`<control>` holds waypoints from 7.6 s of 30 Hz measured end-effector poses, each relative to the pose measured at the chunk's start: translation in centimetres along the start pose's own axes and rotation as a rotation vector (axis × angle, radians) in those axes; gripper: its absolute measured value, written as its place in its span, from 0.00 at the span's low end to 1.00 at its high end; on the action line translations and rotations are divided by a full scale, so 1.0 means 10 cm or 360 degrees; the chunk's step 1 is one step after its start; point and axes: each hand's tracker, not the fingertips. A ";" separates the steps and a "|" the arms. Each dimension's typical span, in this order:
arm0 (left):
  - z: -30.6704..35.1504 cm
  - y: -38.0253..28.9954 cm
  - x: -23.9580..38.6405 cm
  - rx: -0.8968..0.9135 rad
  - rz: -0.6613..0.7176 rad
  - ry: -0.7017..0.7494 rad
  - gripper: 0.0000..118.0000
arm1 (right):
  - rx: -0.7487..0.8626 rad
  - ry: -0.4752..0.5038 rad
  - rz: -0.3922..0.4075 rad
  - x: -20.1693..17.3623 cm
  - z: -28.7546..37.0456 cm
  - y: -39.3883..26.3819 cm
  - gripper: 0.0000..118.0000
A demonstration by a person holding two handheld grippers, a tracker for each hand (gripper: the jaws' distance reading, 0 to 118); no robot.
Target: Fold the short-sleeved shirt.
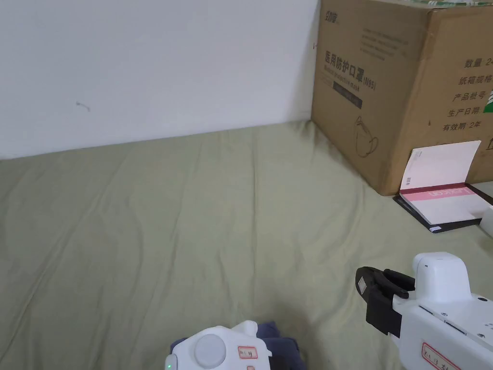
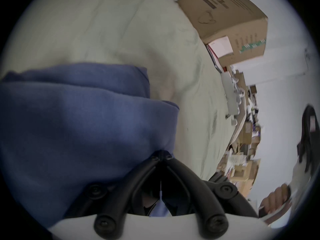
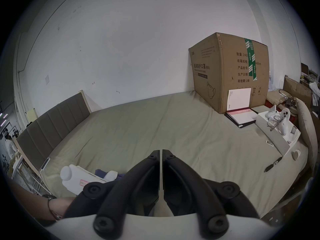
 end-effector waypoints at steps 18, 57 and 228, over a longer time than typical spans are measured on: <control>2.85 -0.75 0.26 0.1904 -0.0834 0.0849 0.01 | 0.0622 0.0125 0.0016 -0.51 0.30 0.35 0.02; 2.42 -0.40 -0.95 0.0926 -0.0334 -0.0008 0.02 | -0.1110 0.0229 -0.0313 -0.09 -1.24 -1.07 0.02; 3.17 -0.98 0.62 0.2073 -0.0695 0.0888 1.00 | 0.0557 -0.0040 0.0293 -1.24 0.21 0.47 1.00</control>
